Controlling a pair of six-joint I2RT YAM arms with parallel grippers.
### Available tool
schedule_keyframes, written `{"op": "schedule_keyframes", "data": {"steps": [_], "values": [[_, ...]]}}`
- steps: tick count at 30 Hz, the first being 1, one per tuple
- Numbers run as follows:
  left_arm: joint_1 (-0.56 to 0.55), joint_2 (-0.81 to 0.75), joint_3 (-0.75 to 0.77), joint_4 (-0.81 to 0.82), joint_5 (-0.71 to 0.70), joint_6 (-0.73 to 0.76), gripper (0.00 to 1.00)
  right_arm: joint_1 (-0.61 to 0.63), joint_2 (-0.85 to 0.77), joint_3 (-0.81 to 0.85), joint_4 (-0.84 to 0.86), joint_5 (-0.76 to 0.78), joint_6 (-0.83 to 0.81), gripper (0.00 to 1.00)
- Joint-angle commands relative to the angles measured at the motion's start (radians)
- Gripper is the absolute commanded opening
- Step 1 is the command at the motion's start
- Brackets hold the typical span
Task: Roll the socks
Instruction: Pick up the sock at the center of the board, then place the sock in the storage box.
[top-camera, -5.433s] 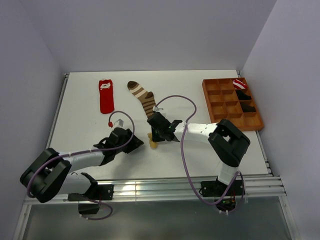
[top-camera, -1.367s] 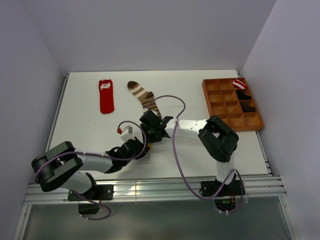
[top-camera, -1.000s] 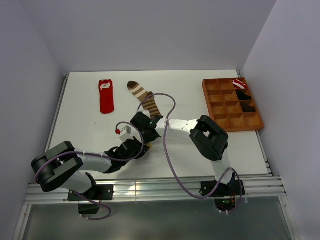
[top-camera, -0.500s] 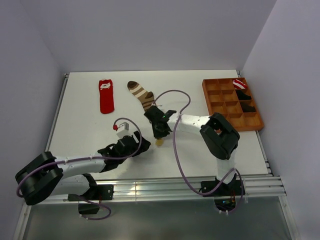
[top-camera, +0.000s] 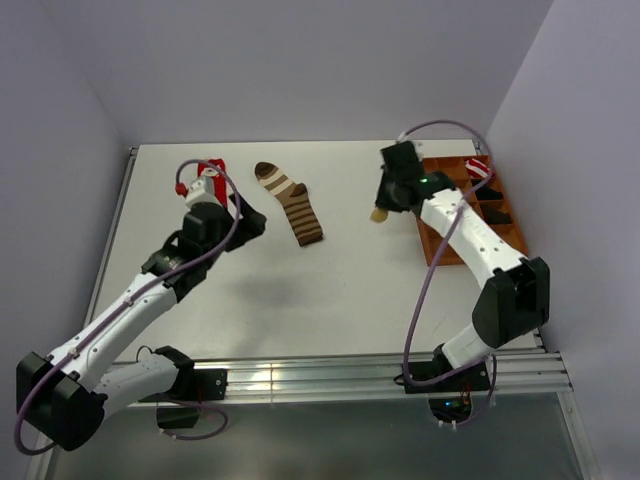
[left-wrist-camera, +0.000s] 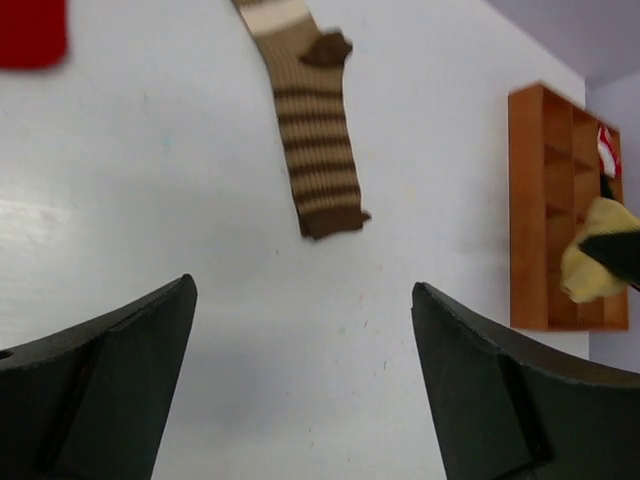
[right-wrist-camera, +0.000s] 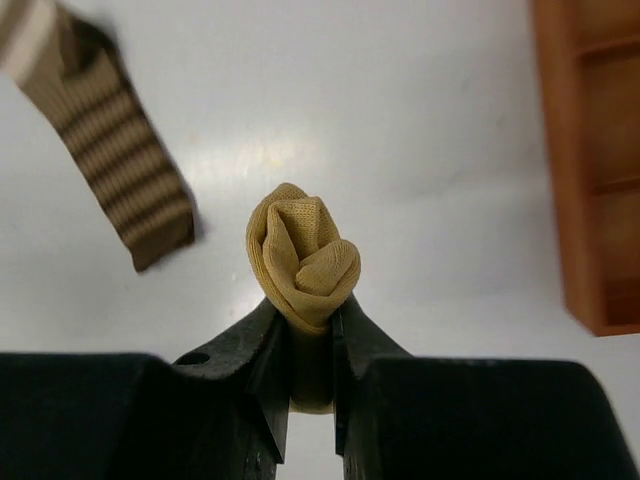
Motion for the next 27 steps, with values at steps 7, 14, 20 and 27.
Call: {"op": "schedule_keyframes", "data": {"steps": [7,14,20,27], "values": [[0.306,0.041,0.248,-0.174,0.124,0.279,0.99,-0.410,-0.065,0.154,-0.059,-0.090,-0.004,0.00],[0.317,0.029,0.225,-0.147,-0.007,0.356,1.00,-0.664,0.064,0.183,-0.052,-0.097,0.095,0.00],[0.322,0.009,0.176,-0.150,-0.064,0.379,0.99,-0.734,0.131,0.174,-0.024,-0.077,0.143,0.00],[0.322,0.015,0.170,-0.148,-0.090,0.376,0.99,-0.780,0.153,0.099,0.007,-0.034,0.209,0.00]]}}
